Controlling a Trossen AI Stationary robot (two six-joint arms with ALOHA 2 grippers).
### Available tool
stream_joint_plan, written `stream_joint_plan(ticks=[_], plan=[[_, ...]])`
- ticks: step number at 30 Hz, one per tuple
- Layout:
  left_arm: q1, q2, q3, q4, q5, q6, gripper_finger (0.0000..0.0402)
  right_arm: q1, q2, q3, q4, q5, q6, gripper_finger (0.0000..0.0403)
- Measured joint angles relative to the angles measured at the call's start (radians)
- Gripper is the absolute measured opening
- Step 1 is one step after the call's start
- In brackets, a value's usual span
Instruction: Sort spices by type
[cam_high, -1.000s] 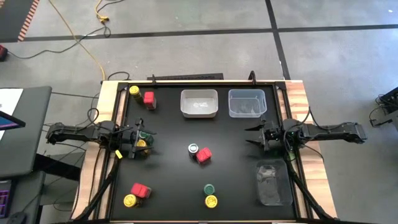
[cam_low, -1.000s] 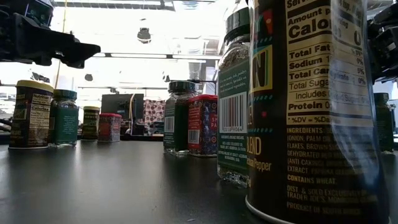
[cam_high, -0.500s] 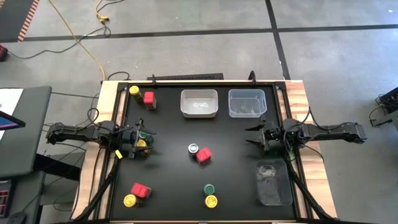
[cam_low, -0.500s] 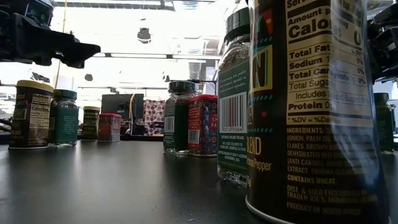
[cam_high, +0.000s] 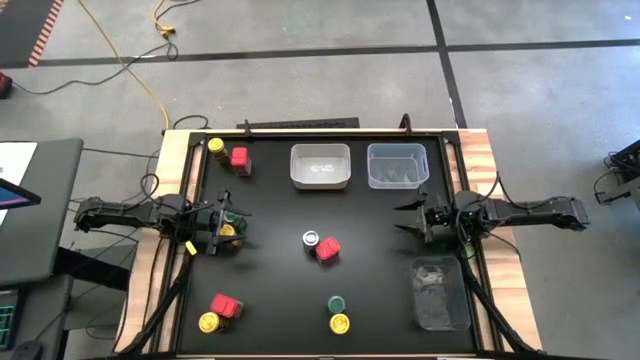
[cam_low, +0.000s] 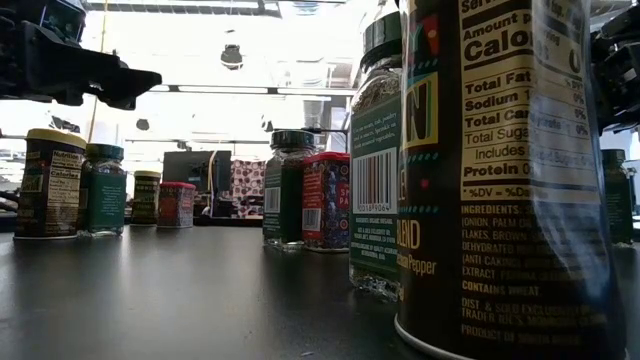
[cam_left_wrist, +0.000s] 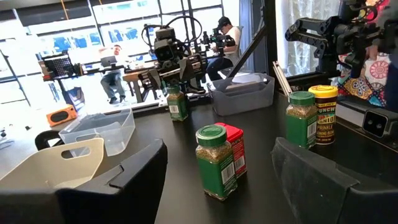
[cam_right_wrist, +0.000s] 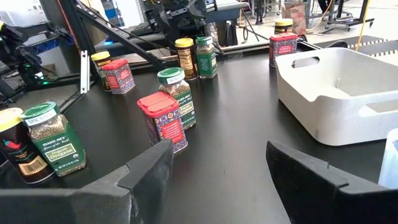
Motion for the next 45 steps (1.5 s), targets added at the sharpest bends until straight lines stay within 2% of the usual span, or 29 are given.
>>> stream_joint_plan(ticks=[3, 9, 12, 31, 45], plan=[[0.0, 0.0, 0.0, 0.0, 0.0, 0.0, 0.0279, 0.0, 0.0, 0.0, 0.005, 0.0, -0.033, 0.0286], [0.0, 0.0, 0.0, 0.0, 0.0, 0.0, 0.0279, 0.0, 0.0, 0.0, 0.007, 0.0, -0.29, 0.0286], [0.0, 0.0, 0.0, 0.0, 0.0, 0.0, 0.0279, 0.0, 0.0, 0.0, 0.007, 0.0, -0.31, 0.0286], [0.0, 0.0, 0.0, 0.0, 0.0, 0.0, 0.0279, 0.0, 0.0, 0.0, 0.008, 0.0, 0.129, 0.0286], [0.0, 0.0, 0.0, 0.0, 0.0, 0.0, 0.0279, 0.001, 0.0, 0.0, 0.008, 0.0, 0.142, 0.0286]])
